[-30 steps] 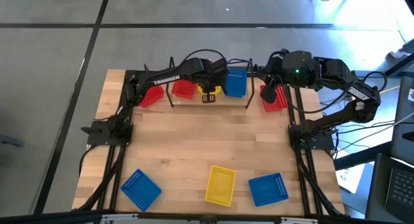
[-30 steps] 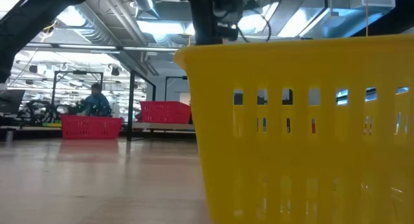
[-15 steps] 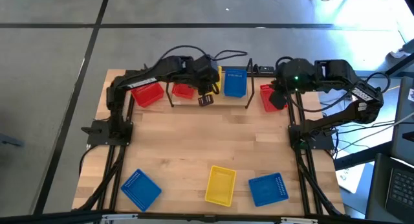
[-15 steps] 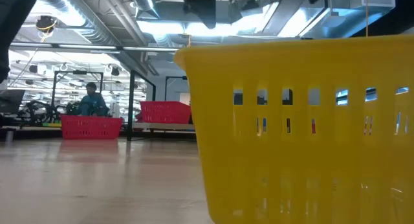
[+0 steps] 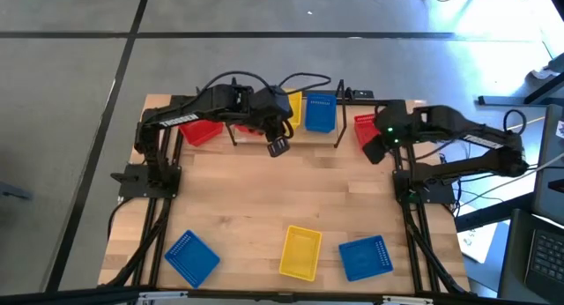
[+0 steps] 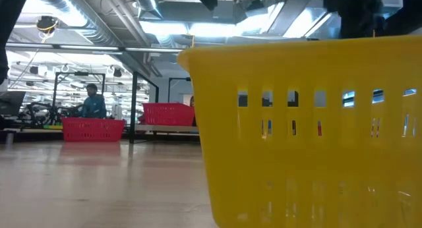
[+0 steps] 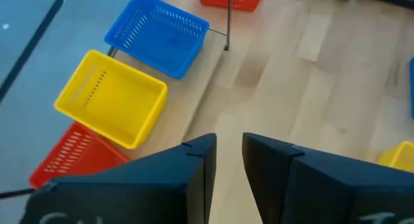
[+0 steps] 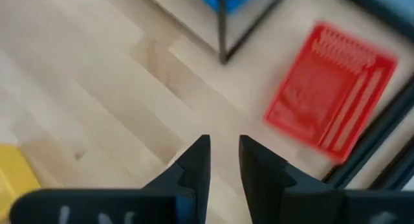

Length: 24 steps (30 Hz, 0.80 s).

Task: Stack baskets on shelf by color
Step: Stack the right red bin on the red bin on the shelf

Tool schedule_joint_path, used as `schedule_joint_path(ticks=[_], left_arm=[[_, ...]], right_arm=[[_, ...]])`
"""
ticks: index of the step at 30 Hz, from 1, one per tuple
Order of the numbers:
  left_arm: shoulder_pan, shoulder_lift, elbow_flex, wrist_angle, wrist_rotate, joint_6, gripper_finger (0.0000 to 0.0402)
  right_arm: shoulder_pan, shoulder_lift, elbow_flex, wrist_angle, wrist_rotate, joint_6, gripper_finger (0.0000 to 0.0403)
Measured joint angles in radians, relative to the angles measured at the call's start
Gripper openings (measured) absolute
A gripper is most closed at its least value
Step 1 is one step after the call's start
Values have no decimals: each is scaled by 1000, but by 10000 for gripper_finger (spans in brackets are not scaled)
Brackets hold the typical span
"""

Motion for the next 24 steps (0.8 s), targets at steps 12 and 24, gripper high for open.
schedule_joint_path(ticks=[12, 24], left_arm=[[-47, 0, 0, 0, 0, -49, 67], [-62, 1, 0, 0, -1, 29, 67]], right_arm=[[-191, 91, -313, 197, -93, 2, 79], [-340, 181, -421, 444, -65, -128, 79]])
